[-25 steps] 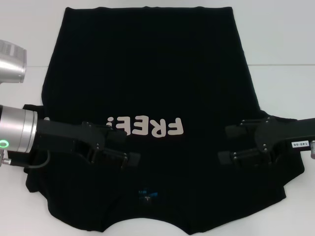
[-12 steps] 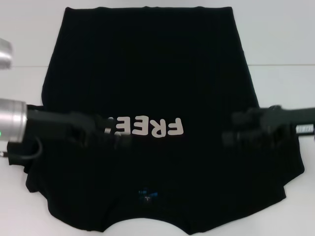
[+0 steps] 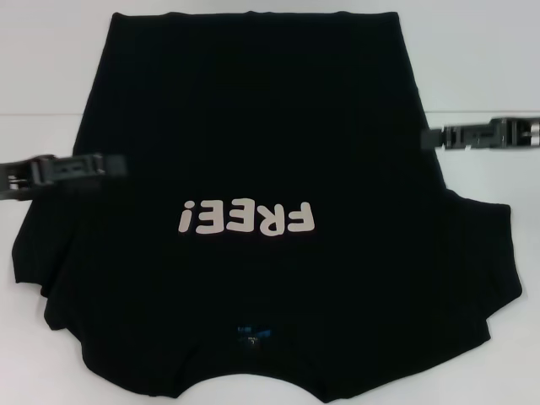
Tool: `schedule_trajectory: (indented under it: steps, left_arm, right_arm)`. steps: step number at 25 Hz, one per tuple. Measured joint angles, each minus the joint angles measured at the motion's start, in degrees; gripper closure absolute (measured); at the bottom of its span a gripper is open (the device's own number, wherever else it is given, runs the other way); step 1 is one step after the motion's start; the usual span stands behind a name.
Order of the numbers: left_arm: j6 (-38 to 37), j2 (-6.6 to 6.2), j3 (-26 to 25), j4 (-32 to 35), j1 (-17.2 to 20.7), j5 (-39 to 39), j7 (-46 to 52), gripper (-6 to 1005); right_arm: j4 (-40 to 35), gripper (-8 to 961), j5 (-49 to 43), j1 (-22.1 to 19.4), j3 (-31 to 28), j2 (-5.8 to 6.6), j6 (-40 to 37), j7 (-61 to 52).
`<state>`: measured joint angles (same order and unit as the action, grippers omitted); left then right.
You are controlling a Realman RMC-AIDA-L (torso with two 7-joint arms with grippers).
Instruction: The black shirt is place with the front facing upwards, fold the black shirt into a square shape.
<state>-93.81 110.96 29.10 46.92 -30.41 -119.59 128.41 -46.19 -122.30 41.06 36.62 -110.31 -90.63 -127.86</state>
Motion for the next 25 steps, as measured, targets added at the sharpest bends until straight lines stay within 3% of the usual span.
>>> schedule_trajectory:
  steps: [14,25]
  left_arm:
    - [0.8,0.77,-8.5,-0.6,8.5,-3.6,11.5,82]
    - [6.5,0.95,-13.1,-3.4,10.9,-8.1,13.1,86]
  right_arm:
    - [3.3,38,-0.5,1.7,0.9,1.11,6.6,-5.5]
    - [4.4,38,-0.3,1.8,0.9,1.06,8.4,-5.6]
